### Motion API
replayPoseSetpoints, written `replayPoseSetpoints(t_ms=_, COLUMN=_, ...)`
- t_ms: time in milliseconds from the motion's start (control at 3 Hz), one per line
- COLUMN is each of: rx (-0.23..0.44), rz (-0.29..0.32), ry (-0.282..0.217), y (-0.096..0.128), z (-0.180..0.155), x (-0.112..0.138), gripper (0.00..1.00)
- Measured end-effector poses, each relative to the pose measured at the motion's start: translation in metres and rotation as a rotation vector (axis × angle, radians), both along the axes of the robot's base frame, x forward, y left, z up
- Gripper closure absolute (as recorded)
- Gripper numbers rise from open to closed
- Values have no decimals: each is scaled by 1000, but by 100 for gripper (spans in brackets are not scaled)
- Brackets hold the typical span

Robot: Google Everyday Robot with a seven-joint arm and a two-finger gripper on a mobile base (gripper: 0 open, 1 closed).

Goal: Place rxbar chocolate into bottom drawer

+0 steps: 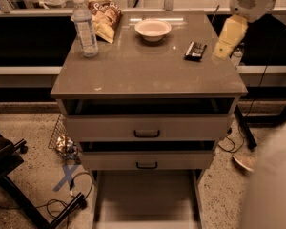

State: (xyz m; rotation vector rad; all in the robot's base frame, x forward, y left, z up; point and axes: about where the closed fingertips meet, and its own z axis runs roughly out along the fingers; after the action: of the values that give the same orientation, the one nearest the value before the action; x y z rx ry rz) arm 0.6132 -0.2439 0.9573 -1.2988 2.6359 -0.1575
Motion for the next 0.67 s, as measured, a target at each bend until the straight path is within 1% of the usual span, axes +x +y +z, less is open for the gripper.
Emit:
replayPoseSetpoints(t_ms=333, rx=-8, rz=-229, ry=-34, y=-23, z=-5, x=45, gripper=0)
replayPoseSetpoints(t_ms=667, rx=16, rz=-435, ry=-137, y=-45, z=24, x=63, gripper=0)
